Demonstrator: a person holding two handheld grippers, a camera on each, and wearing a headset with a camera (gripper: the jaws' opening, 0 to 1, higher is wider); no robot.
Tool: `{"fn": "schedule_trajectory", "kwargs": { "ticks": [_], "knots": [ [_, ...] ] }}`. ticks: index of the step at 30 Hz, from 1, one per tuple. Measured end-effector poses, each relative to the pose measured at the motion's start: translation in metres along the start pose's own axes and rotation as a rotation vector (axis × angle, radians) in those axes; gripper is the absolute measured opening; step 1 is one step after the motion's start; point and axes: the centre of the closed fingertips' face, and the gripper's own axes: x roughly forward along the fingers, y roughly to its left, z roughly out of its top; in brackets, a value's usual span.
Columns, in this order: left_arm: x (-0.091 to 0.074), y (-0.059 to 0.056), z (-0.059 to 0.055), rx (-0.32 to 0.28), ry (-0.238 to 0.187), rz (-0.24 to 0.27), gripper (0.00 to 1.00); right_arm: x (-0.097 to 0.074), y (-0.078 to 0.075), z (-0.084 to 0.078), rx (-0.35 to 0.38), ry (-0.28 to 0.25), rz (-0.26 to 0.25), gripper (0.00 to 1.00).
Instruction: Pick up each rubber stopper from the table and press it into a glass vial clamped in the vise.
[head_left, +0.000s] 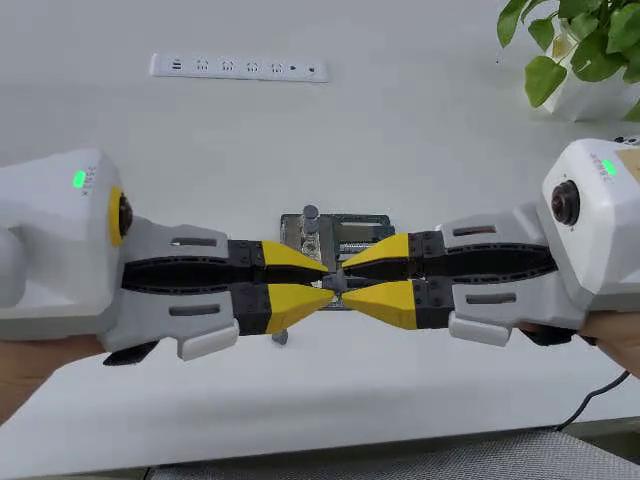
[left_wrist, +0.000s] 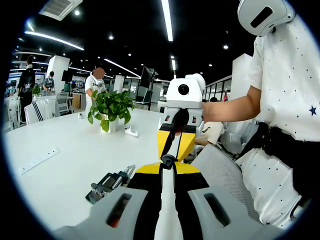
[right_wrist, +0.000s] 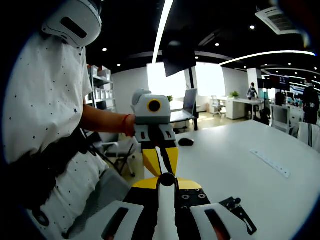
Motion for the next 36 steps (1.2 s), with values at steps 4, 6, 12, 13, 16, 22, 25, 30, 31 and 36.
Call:
{"fn": "schedule_trajectory", "kwargs": {
  "ticks": [4,6,12,13,16,22,25,30,31,36],
  "knots": [
    [0.000,0.001,0.001,0.002,-0.004,0.003,0.04,-0.001,-0.002,-0.001,0.001,-0.002,-0.005,0.06],
    [0.000,0.001,0.001,0.002,-0.006,0.003,0.05,-0.002,-0.003,-0.001,0.003,-0.001,-0.006,0.06],
    [0.001,0.002,-0.002,0.008,0.000,0.008,0.05,0.000,-0.004,-0.004,0.015,0.013,-0.009,0.06],
    [0.001,0.002,-0.003,0.009,0.000,0.010,0.05,0.000,-0.004,-0.004,0.018,0.013,-0.011,0.06],
    [0.000,0.003,-0.004,0.010,0.001,0.015,0.05,0.001,-0.005,-0.005,0.028,0.015,-0.012,0.06],
    [-0.002,0.005,-0.008,0.012,0.004,0.027,0.10,0.001,-0.011,-0.008,0.037,0.037,-0.028,0.06],
    [-0.005,0.006,-0.009,0.011,0.002,0.035,0.10,0.001,-0.013,-0.007,0.042,0.039,-0.031,0.06],
    [-0.010,0.013,-0.016,0.009,0.016,0.068,0.16,-0.002,-0.023,-0.009,0.053,0.062,-0.058,0.06],
    [-0.011,0.014,-0.016,0.008,0.016,0.073,0.17,-0.002,-0.025,-0.009,0.055,0.067,-0.064,0.06],
    [-0.016,0.023,-0.022,0.014,0.029,0.116,0.24,-0.001,-0.040,-0.013,0.062,0.109,-0.103,0.06]
  ]
}}
